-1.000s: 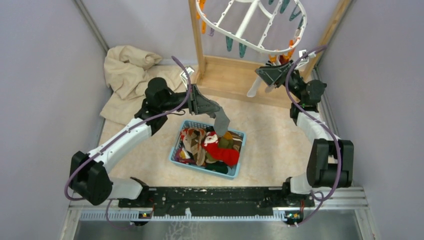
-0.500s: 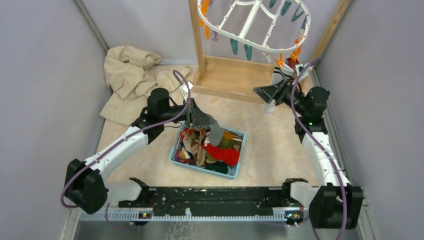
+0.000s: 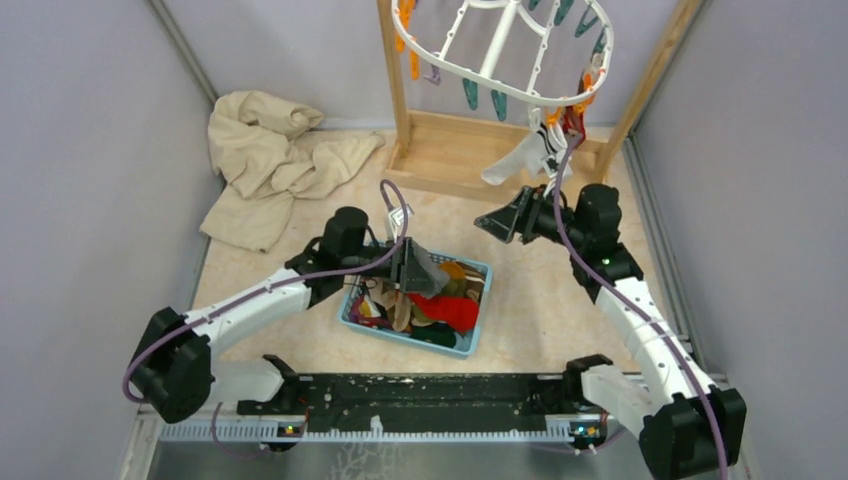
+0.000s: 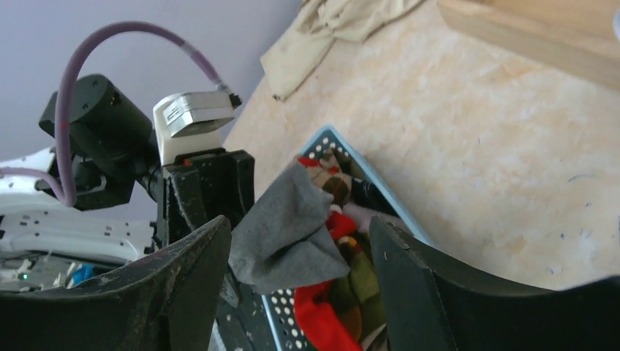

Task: Remove the socks clipped to the hanger
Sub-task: Place the sock in the bin.

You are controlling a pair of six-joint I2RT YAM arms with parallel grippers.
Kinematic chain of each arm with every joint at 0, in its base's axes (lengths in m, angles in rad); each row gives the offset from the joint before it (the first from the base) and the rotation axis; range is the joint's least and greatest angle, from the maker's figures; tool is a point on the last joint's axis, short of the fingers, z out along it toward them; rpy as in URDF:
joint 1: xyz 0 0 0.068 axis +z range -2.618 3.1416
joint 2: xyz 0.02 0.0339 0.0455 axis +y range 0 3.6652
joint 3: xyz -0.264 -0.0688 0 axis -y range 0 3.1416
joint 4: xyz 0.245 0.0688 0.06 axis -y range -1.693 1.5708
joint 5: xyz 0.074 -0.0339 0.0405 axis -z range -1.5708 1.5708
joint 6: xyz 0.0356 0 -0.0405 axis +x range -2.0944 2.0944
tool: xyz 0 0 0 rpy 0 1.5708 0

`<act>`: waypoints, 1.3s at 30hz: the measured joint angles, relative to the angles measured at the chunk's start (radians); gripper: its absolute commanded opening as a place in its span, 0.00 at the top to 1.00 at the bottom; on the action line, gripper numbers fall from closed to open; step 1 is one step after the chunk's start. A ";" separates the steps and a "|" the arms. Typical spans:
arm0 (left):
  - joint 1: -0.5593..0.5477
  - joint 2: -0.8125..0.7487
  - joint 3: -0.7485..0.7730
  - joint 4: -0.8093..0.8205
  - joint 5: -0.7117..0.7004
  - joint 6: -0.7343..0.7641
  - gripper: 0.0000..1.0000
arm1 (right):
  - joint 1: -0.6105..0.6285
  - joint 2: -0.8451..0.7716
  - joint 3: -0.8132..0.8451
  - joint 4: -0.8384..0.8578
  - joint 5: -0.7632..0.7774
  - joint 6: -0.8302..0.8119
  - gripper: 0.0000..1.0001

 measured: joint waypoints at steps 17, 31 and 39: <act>-0.117 0.080 0.032 -0.127 -0.006 0.066 0.01 | 0.383 0.104 0.083 -0.385 0.331 -0.199 0.51; -0.119 -0.205 0.072 -0.334 -0.277 0.143 0.01 | 0.595 0.372 0.154 -0.412 0.516 -0.208 0.65; -0.119 -0.240 0.072 -0.351 -0.395 0.147 0.01 | 0.698 0.459 0.129 -0.497 0.718 -0.177 0.71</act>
